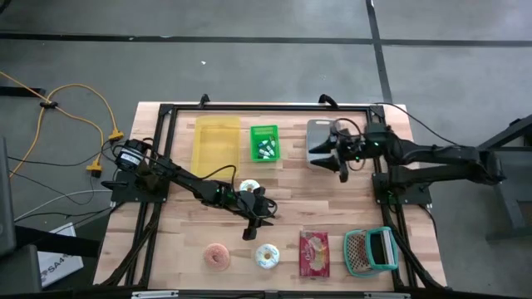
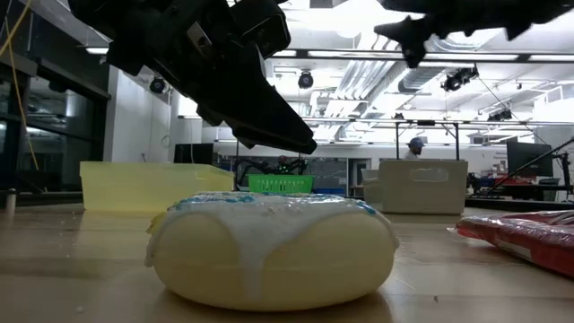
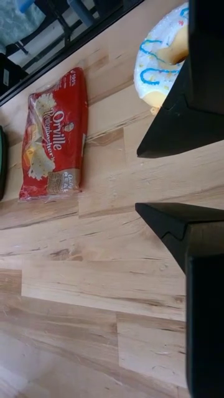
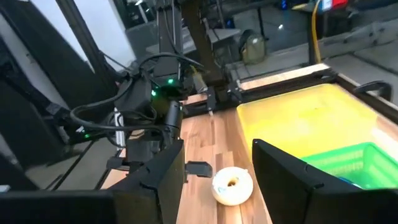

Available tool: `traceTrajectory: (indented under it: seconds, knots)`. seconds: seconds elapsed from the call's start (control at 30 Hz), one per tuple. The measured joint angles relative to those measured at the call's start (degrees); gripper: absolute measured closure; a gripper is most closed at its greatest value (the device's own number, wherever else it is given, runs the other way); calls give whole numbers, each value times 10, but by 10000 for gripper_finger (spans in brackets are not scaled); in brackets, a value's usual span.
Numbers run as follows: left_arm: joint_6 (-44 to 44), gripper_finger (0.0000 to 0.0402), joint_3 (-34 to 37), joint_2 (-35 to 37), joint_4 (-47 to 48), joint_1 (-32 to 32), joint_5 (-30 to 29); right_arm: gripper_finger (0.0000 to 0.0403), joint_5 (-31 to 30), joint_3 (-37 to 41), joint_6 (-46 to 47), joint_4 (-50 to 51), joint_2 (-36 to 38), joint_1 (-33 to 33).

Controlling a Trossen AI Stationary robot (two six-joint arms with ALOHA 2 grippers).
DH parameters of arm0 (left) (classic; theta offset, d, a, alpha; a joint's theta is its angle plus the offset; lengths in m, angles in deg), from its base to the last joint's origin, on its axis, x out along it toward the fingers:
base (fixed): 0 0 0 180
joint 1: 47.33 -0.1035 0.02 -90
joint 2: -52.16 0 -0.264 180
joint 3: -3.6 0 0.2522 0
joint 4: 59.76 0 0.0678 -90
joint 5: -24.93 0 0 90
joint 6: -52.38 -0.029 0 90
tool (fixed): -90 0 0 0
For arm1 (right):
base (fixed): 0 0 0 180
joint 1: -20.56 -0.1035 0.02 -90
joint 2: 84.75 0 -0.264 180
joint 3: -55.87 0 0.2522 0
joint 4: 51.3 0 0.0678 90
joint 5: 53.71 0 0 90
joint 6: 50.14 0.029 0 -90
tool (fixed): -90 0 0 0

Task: Pick & Place Food Item
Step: Put the popcorn bag into the yellow bin

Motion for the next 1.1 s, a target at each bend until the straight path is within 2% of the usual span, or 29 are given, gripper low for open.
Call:
traceTrajectory:
  seconds: [0.23,0.5,0.83,1.1]
  knots:
    - [0,280,0,0,-1,0,0,228,59,-50,-10,-14,-104,21]
    - [0,280,0,0,-15,0,0,228,112,-86,-10,-26,-181,25]
    - [0,280,0,0,-22,0,0,228,132,-87,-5,22,-215,23]
    - [0,280,0,0,-22,0,0,228,175,-87,25,78,-215,11]
